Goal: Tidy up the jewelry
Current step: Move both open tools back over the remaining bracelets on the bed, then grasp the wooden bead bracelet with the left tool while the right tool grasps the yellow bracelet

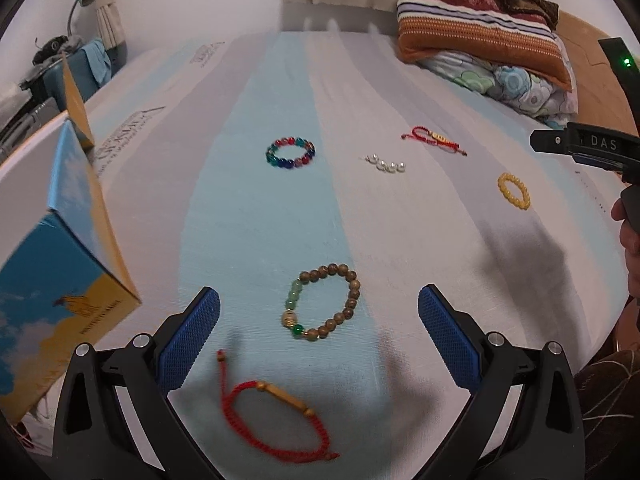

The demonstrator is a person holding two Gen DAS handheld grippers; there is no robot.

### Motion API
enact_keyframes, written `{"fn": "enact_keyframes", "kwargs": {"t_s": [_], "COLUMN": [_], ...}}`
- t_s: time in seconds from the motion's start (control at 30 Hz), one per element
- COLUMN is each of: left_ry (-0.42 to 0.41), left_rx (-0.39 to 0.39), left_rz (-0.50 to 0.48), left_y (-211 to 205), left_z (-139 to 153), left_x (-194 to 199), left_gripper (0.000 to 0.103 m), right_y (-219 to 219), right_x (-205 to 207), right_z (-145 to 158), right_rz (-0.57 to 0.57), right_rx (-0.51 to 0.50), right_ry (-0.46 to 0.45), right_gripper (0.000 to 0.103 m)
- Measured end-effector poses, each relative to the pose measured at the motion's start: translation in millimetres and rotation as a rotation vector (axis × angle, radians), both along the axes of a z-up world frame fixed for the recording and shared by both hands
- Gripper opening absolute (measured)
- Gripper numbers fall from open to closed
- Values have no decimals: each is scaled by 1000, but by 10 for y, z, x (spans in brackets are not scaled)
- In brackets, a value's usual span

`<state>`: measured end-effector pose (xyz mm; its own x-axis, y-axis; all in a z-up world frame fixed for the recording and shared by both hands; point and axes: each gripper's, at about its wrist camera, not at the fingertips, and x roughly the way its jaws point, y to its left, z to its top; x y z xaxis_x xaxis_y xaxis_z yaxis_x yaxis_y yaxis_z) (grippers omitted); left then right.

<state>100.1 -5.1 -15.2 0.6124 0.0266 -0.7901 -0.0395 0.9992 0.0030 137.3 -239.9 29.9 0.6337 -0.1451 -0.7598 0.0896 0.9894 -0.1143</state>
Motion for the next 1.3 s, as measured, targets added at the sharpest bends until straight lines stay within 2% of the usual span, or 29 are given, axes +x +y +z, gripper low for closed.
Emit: {"fn": "enact_keyframes", "kwargs": {"t_s": [0.3,0.6,0.87,1.03,1.13,1.3], "left_ry": [50,108,136,145,148,151], "left_rx": [-9,-17,-16,-23,-24,-10], "left_rz": [-6,8,13,15,8,-11], "left_y": [-6,37,37,49,42,15], "left_z": [-276,-474,-525,-538,-542,-538], "left_x": [142,262,270,286,290,274], "left_gripper": [97,97,88,80,69,48], "right_y": [-281,-461,-554,-633,-674,-741], "right_x": [225,547,752,790,767,738], "right_z": [-366,-630,-788,-910,-927,-908], "right_rz": [-31,-56,-84,-108,-125,-141], "right_rx": [-3,33,79,96,111,109], "right_ry": [50,147,232,280,281,287], "right_gripper": [96,96,95,84,73,44]}}
